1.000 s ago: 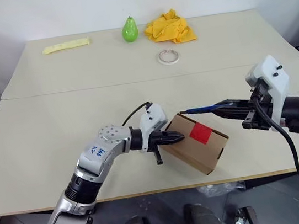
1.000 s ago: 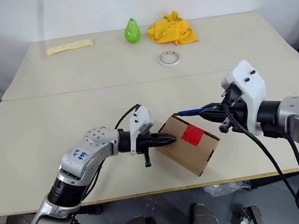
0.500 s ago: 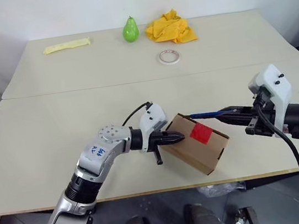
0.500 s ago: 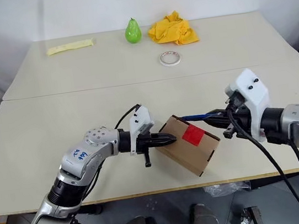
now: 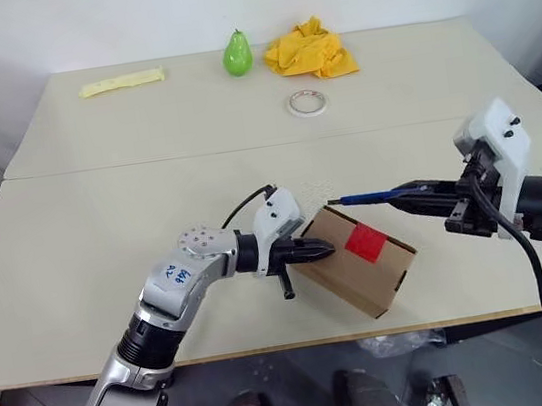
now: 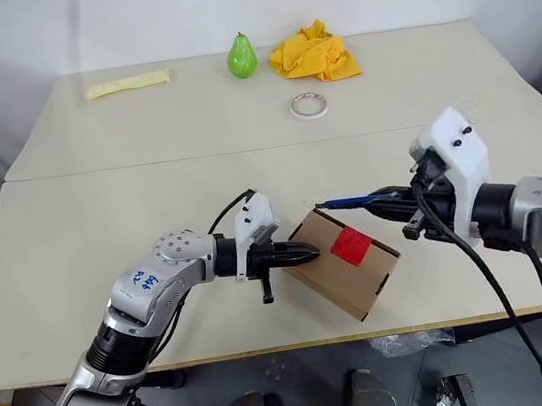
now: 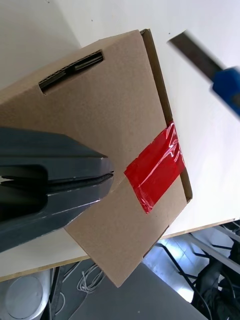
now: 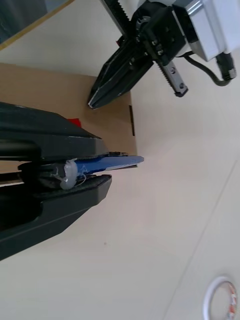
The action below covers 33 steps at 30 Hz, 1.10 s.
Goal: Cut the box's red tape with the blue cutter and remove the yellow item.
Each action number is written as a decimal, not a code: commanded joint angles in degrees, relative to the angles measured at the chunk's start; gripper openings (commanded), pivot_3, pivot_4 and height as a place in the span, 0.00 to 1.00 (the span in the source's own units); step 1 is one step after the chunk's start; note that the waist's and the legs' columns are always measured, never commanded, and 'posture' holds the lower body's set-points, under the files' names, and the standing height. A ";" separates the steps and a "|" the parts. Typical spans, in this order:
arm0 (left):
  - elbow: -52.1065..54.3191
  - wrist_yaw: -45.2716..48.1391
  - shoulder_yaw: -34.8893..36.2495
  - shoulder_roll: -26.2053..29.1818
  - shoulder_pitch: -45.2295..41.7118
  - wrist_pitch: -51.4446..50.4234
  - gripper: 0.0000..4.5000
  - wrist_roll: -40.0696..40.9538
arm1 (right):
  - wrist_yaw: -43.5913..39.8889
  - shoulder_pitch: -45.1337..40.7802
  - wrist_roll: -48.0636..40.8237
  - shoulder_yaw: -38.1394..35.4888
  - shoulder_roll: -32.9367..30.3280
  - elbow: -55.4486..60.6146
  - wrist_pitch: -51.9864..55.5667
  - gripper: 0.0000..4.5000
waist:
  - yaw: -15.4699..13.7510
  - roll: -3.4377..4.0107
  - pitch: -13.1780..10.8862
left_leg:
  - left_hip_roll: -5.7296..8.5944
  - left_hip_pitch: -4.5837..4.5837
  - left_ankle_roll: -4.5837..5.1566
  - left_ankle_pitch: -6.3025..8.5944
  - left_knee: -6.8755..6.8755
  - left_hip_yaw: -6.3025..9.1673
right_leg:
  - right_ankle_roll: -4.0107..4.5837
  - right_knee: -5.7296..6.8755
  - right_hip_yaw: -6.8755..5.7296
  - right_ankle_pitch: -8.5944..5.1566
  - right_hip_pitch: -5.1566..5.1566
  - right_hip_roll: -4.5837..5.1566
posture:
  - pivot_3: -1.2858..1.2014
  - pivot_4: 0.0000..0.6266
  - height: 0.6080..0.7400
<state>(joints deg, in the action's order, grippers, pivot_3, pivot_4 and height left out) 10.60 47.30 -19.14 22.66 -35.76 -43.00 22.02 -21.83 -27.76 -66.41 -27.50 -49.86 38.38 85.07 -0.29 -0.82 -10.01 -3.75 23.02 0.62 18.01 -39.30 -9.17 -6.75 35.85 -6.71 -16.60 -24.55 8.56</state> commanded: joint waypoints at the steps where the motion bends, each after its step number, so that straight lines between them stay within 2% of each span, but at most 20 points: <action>1: 0.55 0.19 -0.40 -0.14 -0.41 0.27 0.01 -0.79 | 1.00 -0.07 -1.92 -0.68 -1.35 0.29 -1.57 0.04 | 0.00 0.00 0.00 | 0.00 -0.01 0.00 0.00 0.00 0.00 | 0.00 0.01 -0.01 0.00 0.00 0.00 | 0.52 0.24 1.00; 23: -0.03 0.18 -0.23 -0.73 -0.55 0.45 0.01 -0.98 | 2.31 6.29 -2.84 0.81 -5.55 -1.09 -7.11 0.04 | -0.74 0.00 0.00 | 0.00 -0.01 0.00 0.00 -0.02 0.00 | 0.00 0.00 0.00 0.00 0.01 0.00 | 0.52 0.24 1.00; 27: -0.08 0.24 -0.21 -0.76 -0.59 0.46 0.01 -1.01 | 4.09 4.02 -5.19 0.03 -5.17 -2.60 -8.32 0.04 | -0.83 0.00 0.00 | 0.00 -0.02 0.01 0.00 -0.05 -0.01 | 0.00 0.00 0.01 0.00 0.01 0.00 | 0.52 0.24 1.00; 33: -0.30 0.44 -0.17 -0.83 -0.75 0.57 0.01 -1.10 | 5.36 5.76 -7.67 0.30 -6.00 -2.46 -8.86 0.04 | -1.05 0.00 0.00 | -0.01 -0.01 0.01 0.00 -0.09 0.01 | 0.00 -0.01 0.00 0.00 0.01 0.00 | 0.52 0.24 1.00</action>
<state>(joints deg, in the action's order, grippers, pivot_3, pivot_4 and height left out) 10.34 47.60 -19.14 22.10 -35.79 -42.94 21.52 -16.93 -22.41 -72.94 -25.93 -54.82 35.27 77.42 -1.34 -0.82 -10.01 -3.76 23.02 0.64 18.01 -39.39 -9.17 -6.75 35.84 -6.70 -16.59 -24.54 8.56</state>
